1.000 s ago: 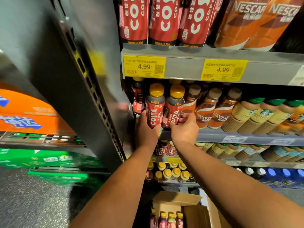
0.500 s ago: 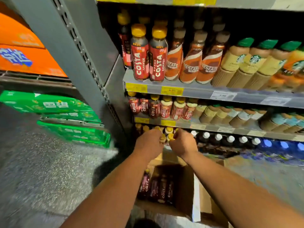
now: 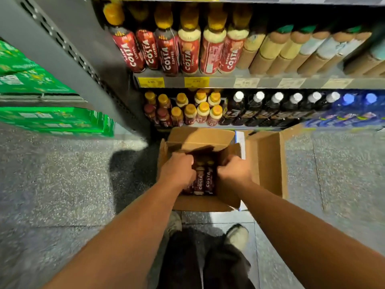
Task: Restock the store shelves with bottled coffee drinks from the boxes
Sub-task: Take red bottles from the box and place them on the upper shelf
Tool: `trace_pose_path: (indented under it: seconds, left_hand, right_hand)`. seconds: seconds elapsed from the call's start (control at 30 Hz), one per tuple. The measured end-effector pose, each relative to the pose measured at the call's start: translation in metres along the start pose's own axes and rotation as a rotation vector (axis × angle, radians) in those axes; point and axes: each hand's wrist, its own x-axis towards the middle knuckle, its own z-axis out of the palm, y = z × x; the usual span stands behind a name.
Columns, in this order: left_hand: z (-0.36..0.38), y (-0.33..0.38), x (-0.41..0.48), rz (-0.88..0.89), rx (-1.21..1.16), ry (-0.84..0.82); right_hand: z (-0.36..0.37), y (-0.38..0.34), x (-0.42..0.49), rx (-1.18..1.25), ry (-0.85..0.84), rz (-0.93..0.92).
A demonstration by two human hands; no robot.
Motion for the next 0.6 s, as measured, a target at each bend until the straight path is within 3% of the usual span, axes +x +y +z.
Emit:
trace_pose_path:
  seconds: [0.17, 0.4, 0.6]
  left_hand:
    - [0.039, -0.024, 0.02, -0.053, -0.044, -0.068]
    - [0.127, -0.061, 0.066, -0.252, -0.226, -0.113]
    - [0.201, -0.094, 0.121, -0.502, -0.345, -0.121]
  right_hand:
    - [0.041, 0.015, 0.023, 0.14, -0.041, 0.083]
    - [0.123, 0.055, 0.089, 0.099, -0.18, 0.188]
    - [0.198, 0.089, 0.151, 0.178, -0.173, 0.291]
